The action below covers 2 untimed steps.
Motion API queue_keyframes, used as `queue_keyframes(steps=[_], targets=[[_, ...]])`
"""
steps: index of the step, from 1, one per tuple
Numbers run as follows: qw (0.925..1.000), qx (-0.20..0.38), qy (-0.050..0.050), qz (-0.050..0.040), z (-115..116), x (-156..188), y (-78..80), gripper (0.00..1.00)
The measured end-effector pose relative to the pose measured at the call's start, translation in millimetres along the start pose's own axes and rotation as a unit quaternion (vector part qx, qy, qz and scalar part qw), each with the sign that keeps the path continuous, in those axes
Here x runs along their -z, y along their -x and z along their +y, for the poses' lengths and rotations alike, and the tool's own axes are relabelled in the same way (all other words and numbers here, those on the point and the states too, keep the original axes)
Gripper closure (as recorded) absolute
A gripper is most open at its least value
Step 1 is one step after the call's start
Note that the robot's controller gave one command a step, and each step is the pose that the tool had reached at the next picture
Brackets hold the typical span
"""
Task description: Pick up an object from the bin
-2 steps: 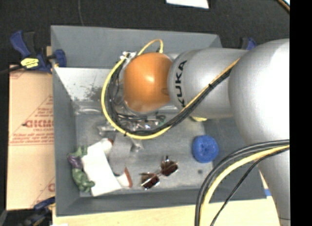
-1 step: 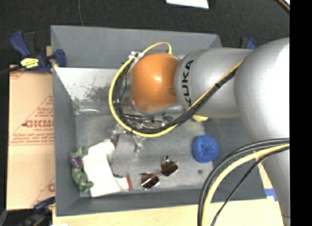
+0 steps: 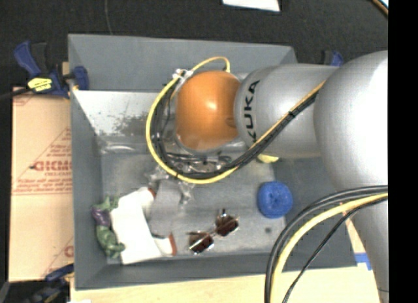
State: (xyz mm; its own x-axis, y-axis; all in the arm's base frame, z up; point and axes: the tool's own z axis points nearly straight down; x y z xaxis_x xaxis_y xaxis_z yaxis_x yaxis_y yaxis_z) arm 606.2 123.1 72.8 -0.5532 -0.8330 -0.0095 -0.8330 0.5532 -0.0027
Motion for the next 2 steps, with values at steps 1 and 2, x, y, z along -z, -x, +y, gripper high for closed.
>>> queue_keyframes(steps=[1,2], targets=[[1.0000,-0.001,0.001,0.0017,0,30,-1.2,1.00],[1.0000,-0.003,-0.002,-0.0010,-2,53,-0.1,1.00]])
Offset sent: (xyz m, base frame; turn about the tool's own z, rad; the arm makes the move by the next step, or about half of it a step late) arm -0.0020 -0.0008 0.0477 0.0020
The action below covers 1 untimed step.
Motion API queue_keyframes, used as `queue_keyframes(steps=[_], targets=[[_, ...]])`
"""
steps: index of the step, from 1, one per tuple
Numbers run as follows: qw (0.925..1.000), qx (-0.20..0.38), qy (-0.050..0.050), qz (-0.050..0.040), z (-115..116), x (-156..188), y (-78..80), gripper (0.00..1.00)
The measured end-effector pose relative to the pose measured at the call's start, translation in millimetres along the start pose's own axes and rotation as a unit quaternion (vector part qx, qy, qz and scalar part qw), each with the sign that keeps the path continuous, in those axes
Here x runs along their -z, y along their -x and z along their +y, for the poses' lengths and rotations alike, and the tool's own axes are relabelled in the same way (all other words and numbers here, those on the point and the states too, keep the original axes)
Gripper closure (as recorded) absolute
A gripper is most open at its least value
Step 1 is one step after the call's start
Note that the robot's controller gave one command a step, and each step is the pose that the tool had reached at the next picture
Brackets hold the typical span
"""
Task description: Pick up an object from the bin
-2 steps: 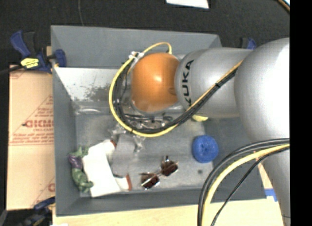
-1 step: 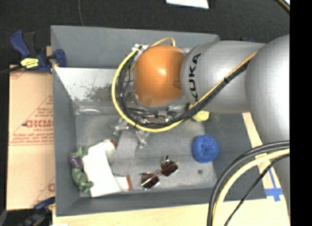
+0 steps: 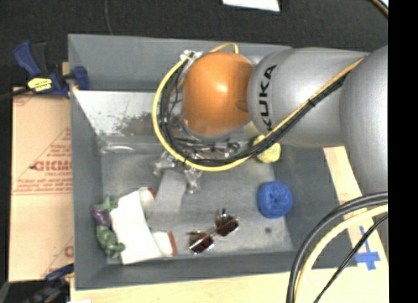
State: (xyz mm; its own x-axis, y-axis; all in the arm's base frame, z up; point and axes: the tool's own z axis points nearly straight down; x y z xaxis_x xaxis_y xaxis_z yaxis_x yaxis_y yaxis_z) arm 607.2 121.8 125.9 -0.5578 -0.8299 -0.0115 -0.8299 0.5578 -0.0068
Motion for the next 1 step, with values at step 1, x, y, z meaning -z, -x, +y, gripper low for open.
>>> queue_keyframes(steps=[1], targets=[[1.0000,-0.002,-0.001,-0.0017,-0.6,4.1,0.5,1.00]])
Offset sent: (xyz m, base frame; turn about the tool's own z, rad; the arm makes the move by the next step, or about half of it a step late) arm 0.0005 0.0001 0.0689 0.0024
